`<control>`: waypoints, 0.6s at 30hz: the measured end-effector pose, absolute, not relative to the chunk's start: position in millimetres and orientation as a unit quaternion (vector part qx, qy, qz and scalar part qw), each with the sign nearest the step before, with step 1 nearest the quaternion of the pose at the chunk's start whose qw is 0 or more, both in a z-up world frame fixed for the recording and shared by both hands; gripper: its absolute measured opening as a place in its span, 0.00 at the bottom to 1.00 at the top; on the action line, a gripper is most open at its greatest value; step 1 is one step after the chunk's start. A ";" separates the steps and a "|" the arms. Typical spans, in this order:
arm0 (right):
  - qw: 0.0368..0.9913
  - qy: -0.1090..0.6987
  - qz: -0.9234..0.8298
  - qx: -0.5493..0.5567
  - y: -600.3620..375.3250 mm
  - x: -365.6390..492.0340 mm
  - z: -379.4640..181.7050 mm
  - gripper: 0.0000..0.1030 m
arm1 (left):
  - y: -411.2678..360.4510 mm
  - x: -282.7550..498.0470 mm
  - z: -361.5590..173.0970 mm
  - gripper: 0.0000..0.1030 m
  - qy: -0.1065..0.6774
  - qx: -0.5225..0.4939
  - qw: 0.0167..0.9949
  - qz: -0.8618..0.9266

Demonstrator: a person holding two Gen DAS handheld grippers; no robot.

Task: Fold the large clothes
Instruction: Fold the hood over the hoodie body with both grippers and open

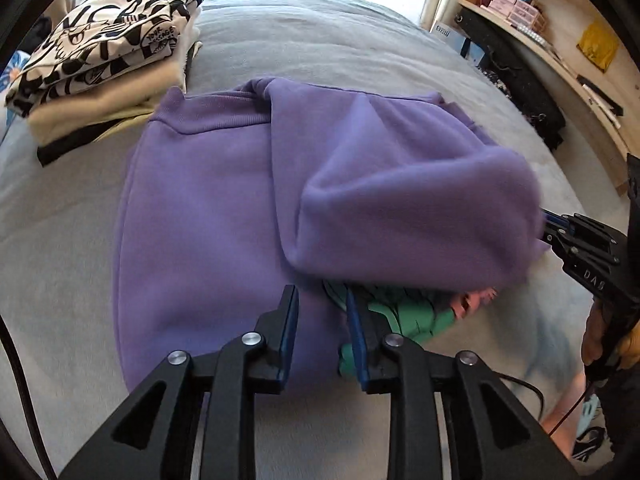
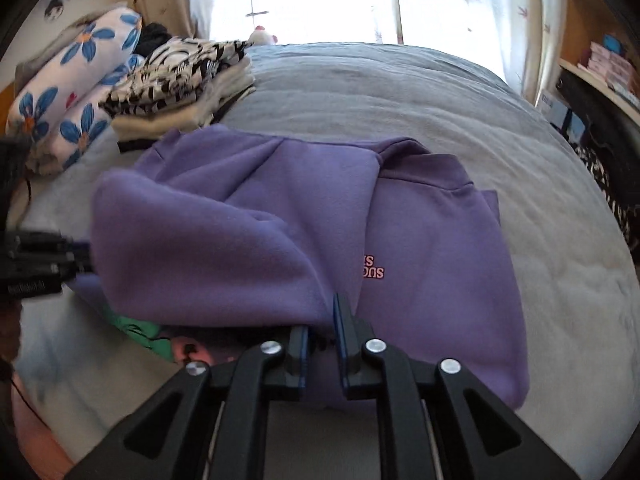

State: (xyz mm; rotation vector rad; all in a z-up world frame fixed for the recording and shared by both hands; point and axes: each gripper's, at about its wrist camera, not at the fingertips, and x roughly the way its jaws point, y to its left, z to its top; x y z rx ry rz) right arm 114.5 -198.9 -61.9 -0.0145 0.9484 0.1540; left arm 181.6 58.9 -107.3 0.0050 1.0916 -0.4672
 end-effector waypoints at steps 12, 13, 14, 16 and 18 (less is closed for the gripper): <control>0.805 0.516 0.161 0.245 -213.0 98.1 -92.3 0.55 | 80.6 180.7 -109.2 0.60 0.507 -0.189 0.774 -0.329; 0.800 0.516 0.163 0.259 -212.7 99.0 -97.1 0.55 | 81.7 183.7 -113.5 0.60 0.505 -0.204 0.768 -0.337; 0.793 0.514 0.169 0.279 -213.4 101.0 -102.4 0.55 | 82.3 187.1 -116.4 0.60 0.504 -0.213 0.764 -0.342; 0.786 0.507 0.179 0.305 -214.5 104.1 -106.1 0.55 | 86.3 194.4 -124.0 0.60 0.501 -0.239 0.753 -0.353; 0.781 0.492 0.191 0.334 -218.4 108.1 -106.9 0.55 | 90.8 202.4 -129.2 0.60 0.494 -0.260 0.745 -0.366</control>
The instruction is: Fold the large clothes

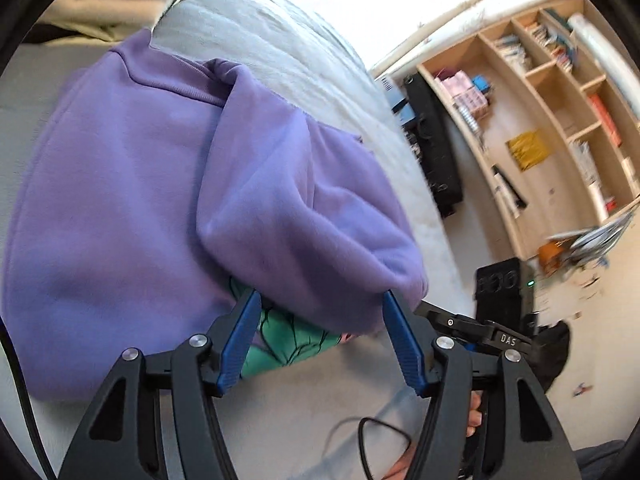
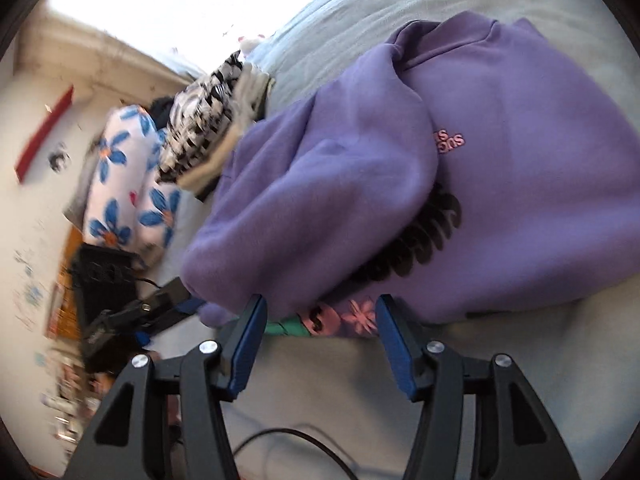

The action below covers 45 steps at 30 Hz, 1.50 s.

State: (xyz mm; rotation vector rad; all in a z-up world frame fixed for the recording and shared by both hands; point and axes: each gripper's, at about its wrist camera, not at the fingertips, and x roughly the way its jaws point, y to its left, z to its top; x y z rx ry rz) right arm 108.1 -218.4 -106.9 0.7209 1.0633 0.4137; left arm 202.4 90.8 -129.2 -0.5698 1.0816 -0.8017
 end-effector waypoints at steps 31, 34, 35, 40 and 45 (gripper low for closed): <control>0.869 0.469 0.114 0.107 -195.2 122.3 -130.1 0.26 | -3.5 182.1 -148.7 0.48 0.448 -0.024 0.877 -0.173; 0.868 0.477 0.103 0.094 -195.0 117.3 -117.9 0.42 | 5.2 182.5 -144.2 0.71 0.446 -0.016 0.884 -0.139; 0.868 0.478 0.096 0.092 -196.8 114.7 -111.5 0.51 | 9.2 181.7 -141.9 0.73 0.449 -0.018 0.883 -0.133; 0.878 0.460 0.083 0.103 -207.0 98.5 -86.7 0.54 | 30.8 167.6 -116.6 0.73 0.442 -0.024 0.890 -0.112; 0.905 0.409 0.081 0.079 -199.5 90.9 -62.3 0.54 | 41.9 150.1 -82.3 0.63 0.376 -0.037 0.920 -0.103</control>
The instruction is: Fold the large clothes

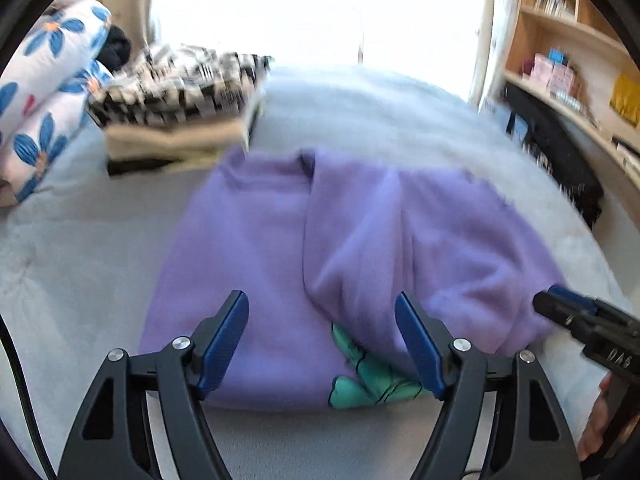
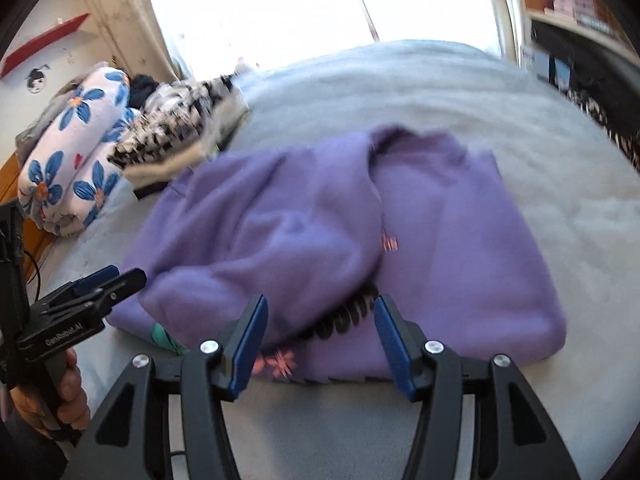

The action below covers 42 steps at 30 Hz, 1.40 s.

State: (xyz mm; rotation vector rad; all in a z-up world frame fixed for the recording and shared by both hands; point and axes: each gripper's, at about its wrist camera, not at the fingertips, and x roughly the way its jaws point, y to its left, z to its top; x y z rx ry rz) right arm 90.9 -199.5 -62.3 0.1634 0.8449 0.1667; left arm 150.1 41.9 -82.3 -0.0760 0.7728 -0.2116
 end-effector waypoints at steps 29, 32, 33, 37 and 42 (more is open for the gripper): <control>0.881 0.445 0.119 0.110 -196.9 230.2 -75.4 0.03 | -1.3 265.4 -110.9 0.22 0.419 -0.054 0.887 -0.187; 0.874 0.454 0.126 0.117 -194.8 267.4 -85.0 0.03 | -2.6 304.5 -129.3 0.22 0.447 -0.064 0.876 -0.169; 0.874 0.459 0.117 0.109 -195.0 278.2 -91.0 0.03 | -3.2 313.7 -136.0 0.22 0.454 -0.062 0.875 -0.158; 0.877 0.465 0.076 0.098 -215.0 297.1 -109.9 0.00 | 6.3 330.9 -161.5 0.19 0.479 -0.079 0.862 -0.142; 0.879 0.461 0.060 0.106 -234.2 285.4 -111.7 0.00 | 6.2 320.1 -164.2 0.19 0.462 -0.070 0.872 -0.147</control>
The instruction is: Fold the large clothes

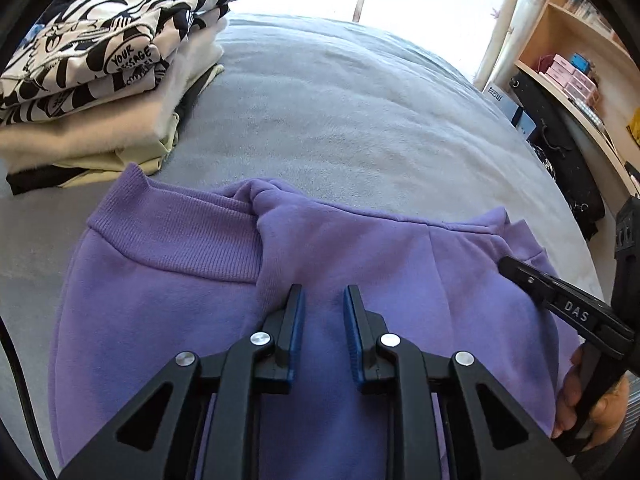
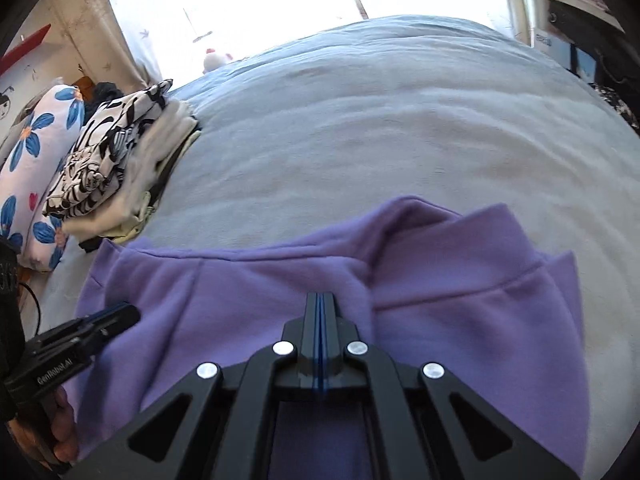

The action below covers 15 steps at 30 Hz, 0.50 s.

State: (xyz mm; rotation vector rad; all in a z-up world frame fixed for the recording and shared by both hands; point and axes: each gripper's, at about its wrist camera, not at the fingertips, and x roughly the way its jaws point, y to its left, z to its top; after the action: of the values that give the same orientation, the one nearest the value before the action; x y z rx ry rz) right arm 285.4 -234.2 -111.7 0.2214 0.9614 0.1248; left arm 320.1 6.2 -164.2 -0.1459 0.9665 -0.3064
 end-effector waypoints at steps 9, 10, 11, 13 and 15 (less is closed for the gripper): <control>0.880 0.459 0.061 0.108 -234.3 254.3 -86.6 0.02 | 0.1 296.4 -145.1 0.28 0.462 -0.047 0.877 -0.123; 0.878 0.461 0.064 0.112 -233.5 248.7 -82.8 0.02 | 0.9 290.9 -141.2 0.29 0.462 -0.046 0.878 -0.120; 0.877 0.462 0.066 0.114 -232.9 243.4 -79.5 0.02 | 2.0 285.4 -137.5 0.31 0.460 -0.045 0.879 -0.117; 0.877 0.462 0.069 0.113 -229.6 231.2 -71.2 0.02 | 5.5 272.0 -129.1 0.32 0.457 -0.046 0.880 -0.116; 0.877 0.461 0.075 0.114 -225.3 216.6 -61.3 0.02 | 9.5 257.8 -119.9 0.34 0.453 -0.048 0.882 -0.119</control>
State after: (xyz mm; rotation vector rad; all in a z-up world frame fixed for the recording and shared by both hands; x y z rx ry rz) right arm 216.6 -225.3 -61.3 0.2372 0.9614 0.1559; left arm 257.8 9.5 -119.9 -0.0997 0.9443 -0.2474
